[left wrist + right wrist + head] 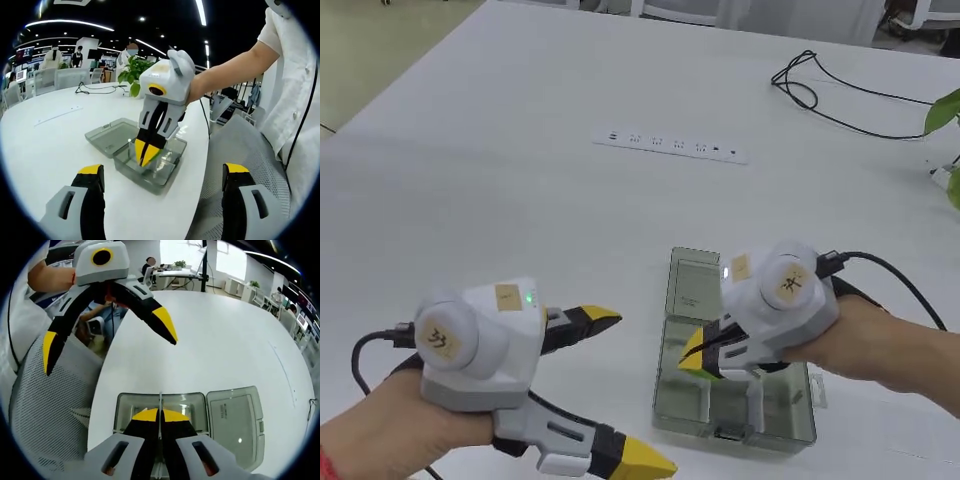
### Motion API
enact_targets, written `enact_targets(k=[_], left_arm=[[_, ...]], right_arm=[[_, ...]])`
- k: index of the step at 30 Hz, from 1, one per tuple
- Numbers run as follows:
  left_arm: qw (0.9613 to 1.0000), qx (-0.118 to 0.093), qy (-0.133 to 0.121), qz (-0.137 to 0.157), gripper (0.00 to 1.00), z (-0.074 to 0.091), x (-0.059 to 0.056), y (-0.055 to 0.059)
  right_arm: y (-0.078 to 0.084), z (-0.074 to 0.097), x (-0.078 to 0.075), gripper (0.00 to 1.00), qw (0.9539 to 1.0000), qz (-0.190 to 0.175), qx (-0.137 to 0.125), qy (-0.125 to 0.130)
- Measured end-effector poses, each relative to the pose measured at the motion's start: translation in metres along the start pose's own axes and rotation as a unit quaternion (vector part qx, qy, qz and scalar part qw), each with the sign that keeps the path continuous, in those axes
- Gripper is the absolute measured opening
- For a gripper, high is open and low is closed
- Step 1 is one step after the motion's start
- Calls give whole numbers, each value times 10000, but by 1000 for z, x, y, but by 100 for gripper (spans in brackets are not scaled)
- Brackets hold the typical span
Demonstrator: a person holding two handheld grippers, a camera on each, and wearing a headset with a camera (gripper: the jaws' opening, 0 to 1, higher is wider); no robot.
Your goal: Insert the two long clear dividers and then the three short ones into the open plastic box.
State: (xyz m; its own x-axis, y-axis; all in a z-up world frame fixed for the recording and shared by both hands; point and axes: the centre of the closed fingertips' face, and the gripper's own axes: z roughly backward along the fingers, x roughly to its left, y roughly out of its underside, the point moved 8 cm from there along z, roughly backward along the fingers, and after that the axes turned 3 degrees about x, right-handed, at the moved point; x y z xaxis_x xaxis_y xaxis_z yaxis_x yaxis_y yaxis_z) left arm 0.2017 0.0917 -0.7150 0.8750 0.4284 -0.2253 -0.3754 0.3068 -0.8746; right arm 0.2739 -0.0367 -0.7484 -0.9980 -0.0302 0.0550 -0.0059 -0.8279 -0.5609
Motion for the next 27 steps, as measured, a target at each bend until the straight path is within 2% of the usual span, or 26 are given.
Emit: enact_targets(k=[14,20,23,27], left_arm=[[10000,40,-3,2,100,-1,1,1],[10000,56,-18,-15,100,-1,1,0],[10000,49,-7,-19,100,-1,1,0],[10000,51,0,-16,100,-1,1,0]], right_arm=[[0,-6,1,2,9994,150,319,33],[0,-5,1,3,9993,176,327,70],[1,-5,1,3,9995,65,286,67],[2,-6,2,11,9996,-9,278,45]])
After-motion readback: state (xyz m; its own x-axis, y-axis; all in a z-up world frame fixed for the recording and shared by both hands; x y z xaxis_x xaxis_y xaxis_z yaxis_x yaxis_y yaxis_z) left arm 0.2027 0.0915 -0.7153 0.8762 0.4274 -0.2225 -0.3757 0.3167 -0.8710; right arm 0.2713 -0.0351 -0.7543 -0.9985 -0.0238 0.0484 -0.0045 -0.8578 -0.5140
